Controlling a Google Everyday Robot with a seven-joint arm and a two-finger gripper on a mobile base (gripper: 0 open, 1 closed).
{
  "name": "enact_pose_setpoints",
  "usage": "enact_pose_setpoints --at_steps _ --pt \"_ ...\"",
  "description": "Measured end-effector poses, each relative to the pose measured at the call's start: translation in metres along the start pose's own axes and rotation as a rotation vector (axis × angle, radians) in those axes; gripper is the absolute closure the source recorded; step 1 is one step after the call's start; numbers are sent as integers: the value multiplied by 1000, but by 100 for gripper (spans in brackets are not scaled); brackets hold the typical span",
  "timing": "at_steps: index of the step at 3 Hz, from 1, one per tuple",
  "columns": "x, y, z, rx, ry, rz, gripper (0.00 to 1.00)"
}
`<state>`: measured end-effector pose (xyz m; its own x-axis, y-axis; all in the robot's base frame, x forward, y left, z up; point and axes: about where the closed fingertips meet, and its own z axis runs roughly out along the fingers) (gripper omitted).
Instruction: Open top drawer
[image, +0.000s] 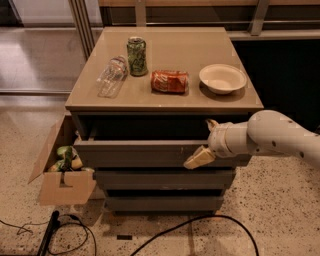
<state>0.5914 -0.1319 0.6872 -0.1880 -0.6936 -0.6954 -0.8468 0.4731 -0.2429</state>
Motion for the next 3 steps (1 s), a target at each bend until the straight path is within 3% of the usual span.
enact_pose_setpoints --at_steps 1,3 --pt "0 0 0 0 0 0 19" --pt "21 21 10 -30 -25 24 65"
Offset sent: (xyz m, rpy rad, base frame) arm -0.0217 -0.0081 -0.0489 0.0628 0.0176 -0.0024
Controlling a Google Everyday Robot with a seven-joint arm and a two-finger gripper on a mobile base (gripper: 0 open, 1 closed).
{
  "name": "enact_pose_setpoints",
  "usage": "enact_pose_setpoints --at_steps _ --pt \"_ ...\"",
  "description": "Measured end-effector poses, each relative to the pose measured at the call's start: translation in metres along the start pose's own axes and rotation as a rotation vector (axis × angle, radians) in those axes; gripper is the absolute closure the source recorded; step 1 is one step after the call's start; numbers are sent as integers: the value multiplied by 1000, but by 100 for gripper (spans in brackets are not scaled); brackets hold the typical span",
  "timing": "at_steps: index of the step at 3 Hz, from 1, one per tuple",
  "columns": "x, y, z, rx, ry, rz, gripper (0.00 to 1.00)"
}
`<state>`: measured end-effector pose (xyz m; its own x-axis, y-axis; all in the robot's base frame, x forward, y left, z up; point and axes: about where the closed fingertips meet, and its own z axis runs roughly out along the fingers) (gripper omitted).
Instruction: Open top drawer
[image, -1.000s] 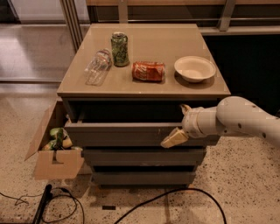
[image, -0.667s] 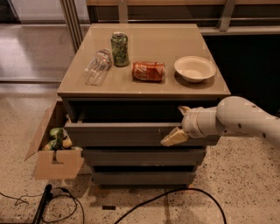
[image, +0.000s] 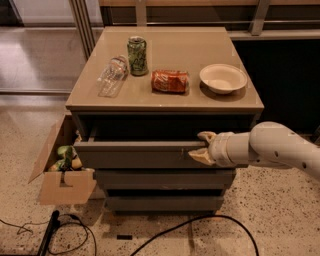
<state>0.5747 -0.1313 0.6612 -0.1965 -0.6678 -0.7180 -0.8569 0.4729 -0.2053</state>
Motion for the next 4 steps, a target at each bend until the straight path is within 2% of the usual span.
enact_pose_setpoints --at_steps 1,2,3,4 --pt "-4 -2 -3 0 0 0 88" --pt "-9 -3 -8 0 0 0 100" --pt "-9 -4 -9 0 0 0 100" --pt "-9 -4 -9 0 0 0 88"
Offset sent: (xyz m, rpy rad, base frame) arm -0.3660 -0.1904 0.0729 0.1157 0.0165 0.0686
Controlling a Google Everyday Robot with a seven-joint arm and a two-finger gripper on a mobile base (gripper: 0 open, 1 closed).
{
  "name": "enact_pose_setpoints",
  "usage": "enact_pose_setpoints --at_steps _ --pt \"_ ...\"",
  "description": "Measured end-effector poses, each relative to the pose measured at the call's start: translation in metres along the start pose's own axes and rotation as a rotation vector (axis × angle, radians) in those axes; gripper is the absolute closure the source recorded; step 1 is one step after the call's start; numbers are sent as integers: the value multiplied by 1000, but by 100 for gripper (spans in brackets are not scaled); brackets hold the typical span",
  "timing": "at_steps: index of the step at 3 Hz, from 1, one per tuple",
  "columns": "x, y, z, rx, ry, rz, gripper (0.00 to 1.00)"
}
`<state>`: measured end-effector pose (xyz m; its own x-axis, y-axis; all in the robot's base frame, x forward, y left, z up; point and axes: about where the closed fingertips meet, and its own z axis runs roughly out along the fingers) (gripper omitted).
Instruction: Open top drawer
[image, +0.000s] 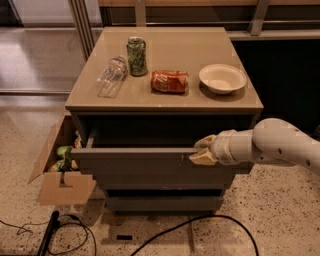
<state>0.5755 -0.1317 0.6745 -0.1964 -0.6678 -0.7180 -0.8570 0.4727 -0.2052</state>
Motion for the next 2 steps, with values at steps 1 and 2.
enact_pose_setpoints --at_steps 1,2 --pt "0 0 0 0 0 0 64" --pt "0 0 0 0 0 0 41"
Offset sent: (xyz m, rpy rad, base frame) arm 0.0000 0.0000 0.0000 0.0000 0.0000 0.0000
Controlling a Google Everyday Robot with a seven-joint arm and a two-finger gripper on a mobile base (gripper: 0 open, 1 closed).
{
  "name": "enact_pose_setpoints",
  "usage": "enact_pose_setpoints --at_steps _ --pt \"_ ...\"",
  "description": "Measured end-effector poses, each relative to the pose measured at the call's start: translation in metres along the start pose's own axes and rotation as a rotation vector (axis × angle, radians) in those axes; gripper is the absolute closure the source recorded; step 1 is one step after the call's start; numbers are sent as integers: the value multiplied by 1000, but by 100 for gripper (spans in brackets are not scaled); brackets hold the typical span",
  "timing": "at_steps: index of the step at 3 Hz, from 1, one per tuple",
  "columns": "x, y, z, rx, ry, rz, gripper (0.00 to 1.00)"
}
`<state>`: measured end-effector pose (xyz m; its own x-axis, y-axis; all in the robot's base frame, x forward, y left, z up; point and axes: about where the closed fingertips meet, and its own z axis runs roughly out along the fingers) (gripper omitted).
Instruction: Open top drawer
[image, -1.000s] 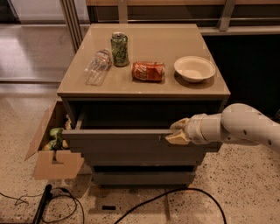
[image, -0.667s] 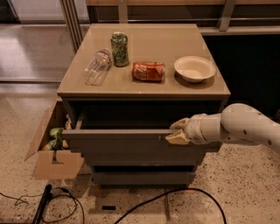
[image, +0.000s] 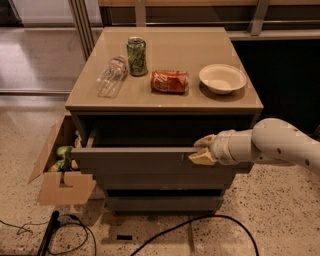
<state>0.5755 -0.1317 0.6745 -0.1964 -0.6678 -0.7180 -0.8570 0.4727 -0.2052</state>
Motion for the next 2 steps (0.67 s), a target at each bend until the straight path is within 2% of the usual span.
enact_pose_setpoints --at_steps 1,2 --pt "0 0 0 0 0 0 10" --pt "0 0 0 0 0 0 0"
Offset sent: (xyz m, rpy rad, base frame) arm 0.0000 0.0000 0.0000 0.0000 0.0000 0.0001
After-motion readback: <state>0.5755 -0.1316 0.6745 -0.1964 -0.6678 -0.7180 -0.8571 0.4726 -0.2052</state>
